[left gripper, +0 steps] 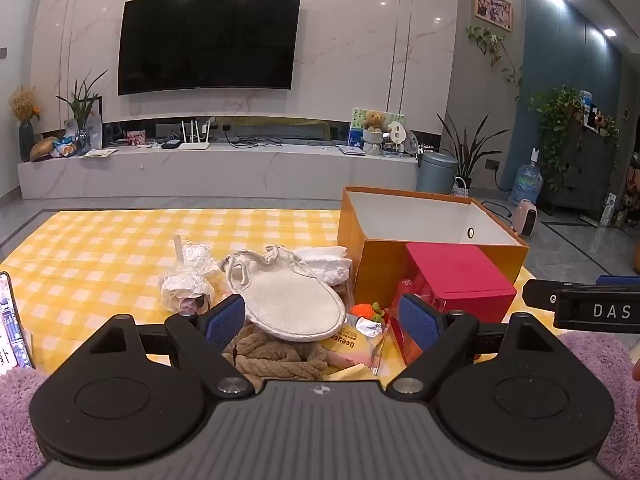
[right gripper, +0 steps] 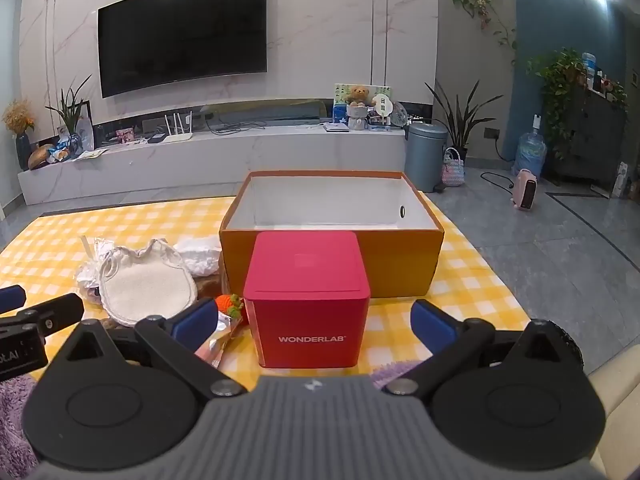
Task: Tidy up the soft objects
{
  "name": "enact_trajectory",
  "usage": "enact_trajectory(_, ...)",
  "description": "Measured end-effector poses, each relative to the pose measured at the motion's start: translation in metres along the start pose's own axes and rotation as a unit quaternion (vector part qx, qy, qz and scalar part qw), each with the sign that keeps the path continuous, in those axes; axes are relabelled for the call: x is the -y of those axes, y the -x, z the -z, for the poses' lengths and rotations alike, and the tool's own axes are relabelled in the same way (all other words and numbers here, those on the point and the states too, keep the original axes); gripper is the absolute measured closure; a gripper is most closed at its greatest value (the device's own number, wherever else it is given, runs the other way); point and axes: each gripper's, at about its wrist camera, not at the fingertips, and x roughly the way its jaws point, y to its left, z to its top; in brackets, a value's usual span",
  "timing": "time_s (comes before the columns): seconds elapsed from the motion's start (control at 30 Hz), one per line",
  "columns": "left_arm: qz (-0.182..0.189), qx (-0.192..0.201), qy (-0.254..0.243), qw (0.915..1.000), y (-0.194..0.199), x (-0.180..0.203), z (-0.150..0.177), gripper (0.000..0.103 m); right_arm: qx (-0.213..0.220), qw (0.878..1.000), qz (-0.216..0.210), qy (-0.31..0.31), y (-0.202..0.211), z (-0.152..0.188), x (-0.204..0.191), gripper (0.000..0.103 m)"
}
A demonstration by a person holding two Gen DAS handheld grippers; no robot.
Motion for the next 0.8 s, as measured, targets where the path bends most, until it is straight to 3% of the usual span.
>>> enact_trajectory(0.1,0.013,0.000,0.005,0.9999,-0.0012,-0.0031,0.0006,0.001,-0.002,1.000,0.000,0.000,-0.0002,0.0003,-0.0004,0.003)
enact_trajectory(0.8,0.008,0.011,-0.009,0.9999,0.0063,0.0011,0.0019,0.002,0.000,1.000,0.007,0.001,0.0039,-0.0001,0.0008,0.003)
